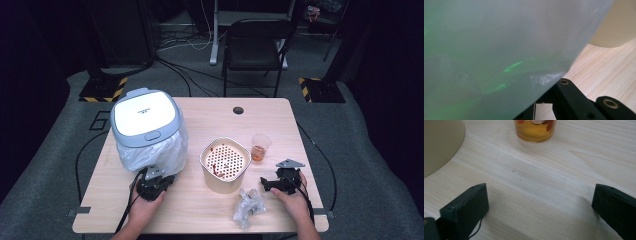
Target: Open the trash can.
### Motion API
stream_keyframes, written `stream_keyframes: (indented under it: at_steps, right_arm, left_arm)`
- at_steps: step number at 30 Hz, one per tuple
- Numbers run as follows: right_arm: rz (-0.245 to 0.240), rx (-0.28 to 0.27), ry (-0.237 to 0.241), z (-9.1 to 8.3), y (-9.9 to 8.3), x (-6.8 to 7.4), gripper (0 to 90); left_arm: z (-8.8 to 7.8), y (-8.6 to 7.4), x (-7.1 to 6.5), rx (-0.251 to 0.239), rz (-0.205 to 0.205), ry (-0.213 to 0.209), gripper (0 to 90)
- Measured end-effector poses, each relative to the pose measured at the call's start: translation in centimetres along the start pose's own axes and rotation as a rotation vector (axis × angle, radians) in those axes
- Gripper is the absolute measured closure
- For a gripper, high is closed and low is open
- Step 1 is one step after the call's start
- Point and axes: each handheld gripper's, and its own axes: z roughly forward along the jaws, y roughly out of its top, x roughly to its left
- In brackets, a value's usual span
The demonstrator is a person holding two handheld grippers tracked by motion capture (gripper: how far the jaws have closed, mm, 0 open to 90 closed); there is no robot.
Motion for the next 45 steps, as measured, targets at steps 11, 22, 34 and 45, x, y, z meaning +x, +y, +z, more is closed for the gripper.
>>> stream_keyframes:
  at_steps: [11,22,34,45]
  right_arm:
    - [0.0,-0.001,0.0,0.0,0.0,0.0,0.1]
    - [0.0,-0.001,0.0,0.0,0.0,0.0,0.2]
    - [0.0,-0.001,0.0,0.0,0.0,0.0,0.1]
    - [-0.001,0.001,0.001,-0.1,-0.1,0.0,2.1]
  left_arm:
    - [-0.5,-0.6,-0.1,-0.025,-0.18,-0.002,90.0]
    - [-1.0,-0.8,1.2,-0.015,-0.171,0.013,90.0]
    - [-0.4,-0.3,1.0,-0.011,-0.144,0.023,87.5]
    - [0.4,-0.9,1.0,-0.051,-0.111,0.097,90.0]
